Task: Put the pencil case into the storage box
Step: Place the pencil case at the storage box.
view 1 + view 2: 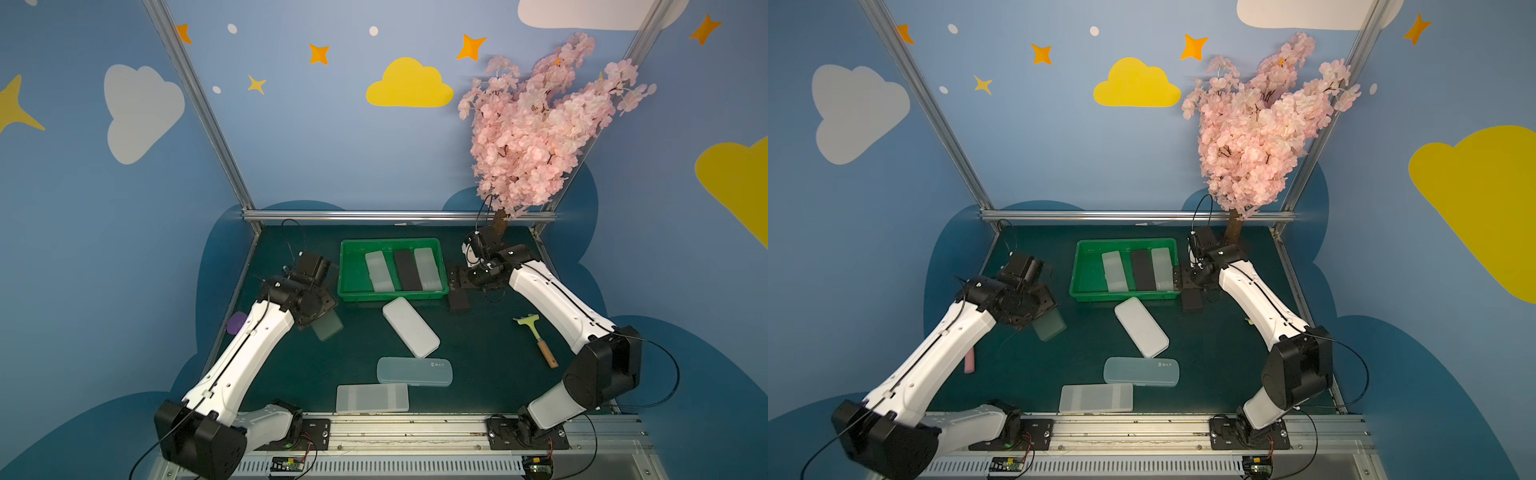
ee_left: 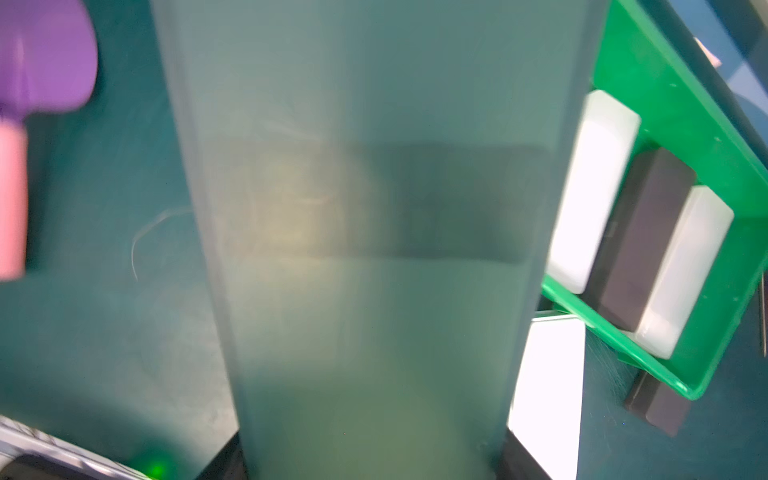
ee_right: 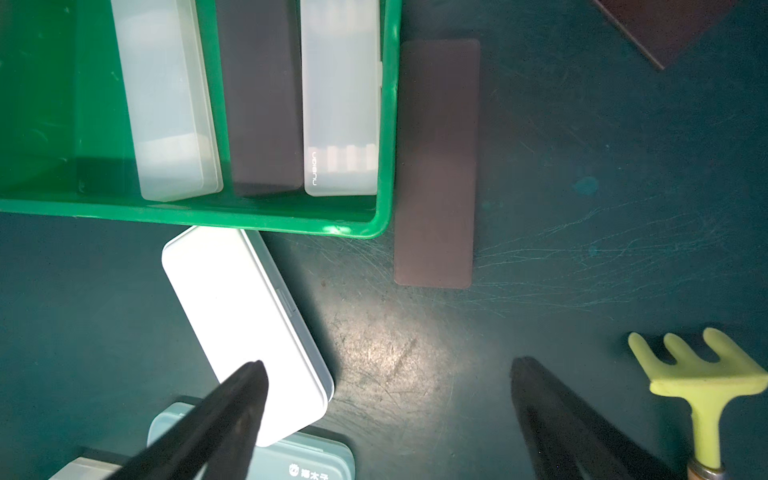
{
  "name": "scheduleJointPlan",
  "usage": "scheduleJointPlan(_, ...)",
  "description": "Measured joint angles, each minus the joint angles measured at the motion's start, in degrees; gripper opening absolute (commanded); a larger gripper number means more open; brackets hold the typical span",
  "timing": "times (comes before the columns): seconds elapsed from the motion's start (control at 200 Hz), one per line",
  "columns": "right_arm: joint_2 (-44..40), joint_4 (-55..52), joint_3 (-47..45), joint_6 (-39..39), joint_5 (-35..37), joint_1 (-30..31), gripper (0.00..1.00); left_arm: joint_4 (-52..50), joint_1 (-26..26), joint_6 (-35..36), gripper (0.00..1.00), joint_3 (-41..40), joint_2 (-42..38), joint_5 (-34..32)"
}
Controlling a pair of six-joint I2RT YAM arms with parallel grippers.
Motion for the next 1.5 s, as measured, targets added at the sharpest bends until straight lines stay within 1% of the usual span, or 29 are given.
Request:
scheduleJointPlan(0.08, 0.81, -0.02, 0.02, 0.11, -0.17, 0.04, 0.95, 0.76, -0.09, 5.18, 0.57, 7.85, 7.04, 1.62)
scheduleJointPlan(0.185, 1.36, 0.00, 0.04, 0.20, -0.50, 0.07, 0.95, 1.53, -0.28, 10.64, 0.57, 15.91, 14.71, 3.63)
scheduleJointPlan(0.36, 2.05, 0.02, 0.63, 0.39, -1.29, 0.28, 0.95, 2.14, -1.20, 17.75, 0.59, 27.28, 27.23, 4.98)
scheduleJointPlan(0.471, 2.69, 0.13, 1.09, 0.59, -1.66, 0.37, 0.95, 1.92, -1.99, 20.98, 0.58, 34.32, 35.78, 4.92)
scheduleJointPlan(0.671, 3.78, 0.28, 1.66, 0.92, -2.03, 0.37, 0.95, -1.33, -2.84, 25.49, 0.58, 51.25, 52.50, 2.56)
scheduleJointPlan(0.766, 3.78, 0.39, 1.66, 1.40, -2.14, 0.37, 0.95, -4.00, -2.67, 27.30, 0.58, 58.90, 58.80, 1.03)
scheduleJointPlan(0.871, 3.85, 0.39, 1.66, 1.70, -2.36, 0.37, 0.95, -6.40, -2.10, 28.48, 0.58, 65.16, 63.71, 0.15)
scheduleJointPlan(0.946, 3.85, 0.42, 1.66, 1.92, -2.40, 0.37, 0.95, -7.80, -1.55, 28.85, 0.58, 66.90, 65.42, -0.13)
scheduleJointPlan(1.061, 3.85, 0.42, 1.66, 2.32, -2.40, 0.37, 0.95, -9.20, -1.01, 28.85, 0.58, 66.12, 65.85, -0.17)
scheduleJointPlan(1.312, 3.85, 0.79, 1.64, 2.56, -2.82, 0.37, 0.95, -6.88, -0.61, 27.65, 0.58, 54.31, 65.13, 0.94)
scheduleJointPlan(1.502, 3.85, 1.14, 1.20, 2.58, -2.84, 0.39, 0.95, -5.44, -0.22, 26.69, 0.58, 54.12, 65.11, 1.11)
